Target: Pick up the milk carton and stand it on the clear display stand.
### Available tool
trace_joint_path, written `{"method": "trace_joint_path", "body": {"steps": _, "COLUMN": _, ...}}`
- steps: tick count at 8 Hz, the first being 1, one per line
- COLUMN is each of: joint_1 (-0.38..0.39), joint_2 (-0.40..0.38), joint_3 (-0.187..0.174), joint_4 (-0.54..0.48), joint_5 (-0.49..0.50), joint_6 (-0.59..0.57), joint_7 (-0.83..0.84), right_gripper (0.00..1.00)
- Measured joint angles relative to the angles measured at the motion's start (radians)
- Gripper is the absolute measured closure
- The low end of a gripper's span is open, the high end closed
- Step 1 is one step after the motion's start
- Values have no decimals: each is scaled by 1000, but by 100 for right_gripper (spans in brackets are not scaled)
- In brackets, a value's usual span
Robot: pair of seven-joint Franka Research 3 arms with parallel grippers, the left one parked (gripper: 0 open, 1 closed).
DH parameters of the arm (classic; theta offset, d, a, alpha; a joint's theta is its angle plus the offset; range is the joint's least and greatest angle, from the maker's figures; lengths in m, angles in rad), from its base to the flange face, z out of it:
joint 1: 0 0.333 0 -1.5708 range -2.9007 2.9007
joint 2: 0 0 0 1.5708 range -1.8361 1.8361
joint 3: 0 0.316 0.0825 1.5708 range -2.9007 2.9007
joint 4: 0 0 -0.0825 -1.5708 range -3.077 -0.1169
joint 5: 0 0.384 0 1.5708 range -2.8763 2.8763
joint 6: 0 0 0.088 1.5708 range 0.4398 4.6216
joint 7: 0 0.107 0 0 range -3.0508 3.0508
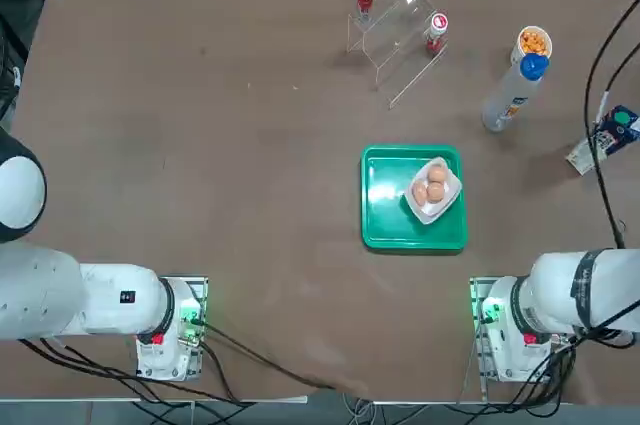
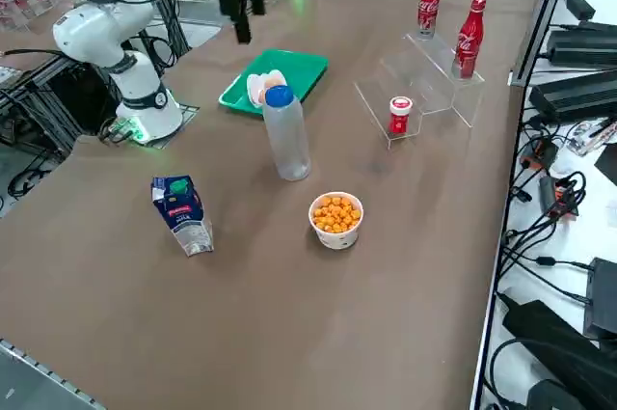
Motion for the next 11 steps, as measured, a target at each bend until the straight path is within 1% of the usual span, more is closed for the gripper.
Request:
{"method": "trace_joint_path", "body": {"steps": 3, "joint_1": -62, "joint_2": 5, "joint_3": 0, "joint_4": -122, "joint_5": -58, "joint_6": 93, "joint_7": -298, "right_gripper": 0}}
{"method": "trace_joint_path", "body": {"steps": 5, "joint_1": -117, "joint_2": 6, "joint_3": -1, "joint_4": -200, "joint_5": -73, "joint_6": 173, "joint_7": -456, "right_gripper": 0}}
{"method": "trace_joint_path", "body": {"steps": 6, "joint_1": -139, "joint_2": 6, "joint_3": -1, "joint_4": -243, "joint_5": -98, "joint_6": 214, "joint_7": -515, "right_gripper": 0}}
{"method": "trace_joint_path", "body": {"steps": 8, "joint_1": -153, "joint_2": 6, "joint_3": -1, "joint_4": -302, "joint_5": -161, "joint_6": 263, "joint_7": -604, "right_gripper": 0}}
{"method": "trace_joint_path", "body": {"steps": 11, "joint_1": -194, "joint_2": 5, "joint_3": -2, "joint_4": -380, "joint_5": -175, "joint_6": 349, "joint_7": -700, "right_gripper": 0}}
